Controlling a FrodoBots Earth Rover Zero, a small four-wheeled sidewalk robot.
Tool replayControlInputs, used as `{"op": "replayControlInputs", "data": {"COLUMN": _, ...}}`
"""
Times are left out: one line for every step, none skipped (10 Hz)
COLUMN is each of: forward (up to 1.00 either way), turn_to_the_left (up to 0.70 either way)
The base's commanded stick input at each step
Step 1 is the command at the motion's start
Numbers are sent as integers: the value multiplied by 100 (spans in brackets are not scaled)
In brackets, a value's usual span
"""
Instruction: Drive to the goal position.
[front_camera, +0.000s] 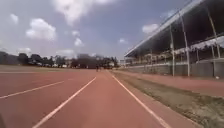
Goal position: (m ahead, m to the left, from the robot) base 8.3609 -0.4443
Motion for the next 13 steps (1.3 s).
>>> {"op": "replayControlInputs", "data": {"forward": 70, "turn_to_the_left": 0}}
{"op": "replayControlInputs", "data": {"forward": 70, "turn_to_the_left": 0}}
{"op": "replayControlInputs", "data": {"forward": 70, "turn_to_the_left": 0}}
{"op": "replayControlInputs", "data": {"forward": 70, "turn_to_the_left": 0}}
{"op": "replayControlInputs", "data": {"forward": 70, "turn_to_the_left": 0}}
{"op": "replayControlInputs", "data": {"forward": 70, "turn_to_the_left": 0}}
{"op": "replayControlInputs", "data": {"forward": 70, "turn_to_the_left": 0}}
{"op": "replayControlInputs", "data": {"forward": 70, "turn_to_the_left": 0}}
{"op": "replayControlInputs", "data": {"forward": 70, "turn_to_the_left": 0}}
{"op": "replayControlInputs", "data": {"forward": 70, "turn_to_the_left": 0}}
{"op": "replayControlInputs", "data": {"forward": 70, "turn_to_the_left": 0}}
{"op": "replayControlInputs", "data": {"forward": 70, "turn_to_the_left": 0}}
{"op": "replayControlInputs", "data": {"forward": 70, "turn_to_the_left": 0}}
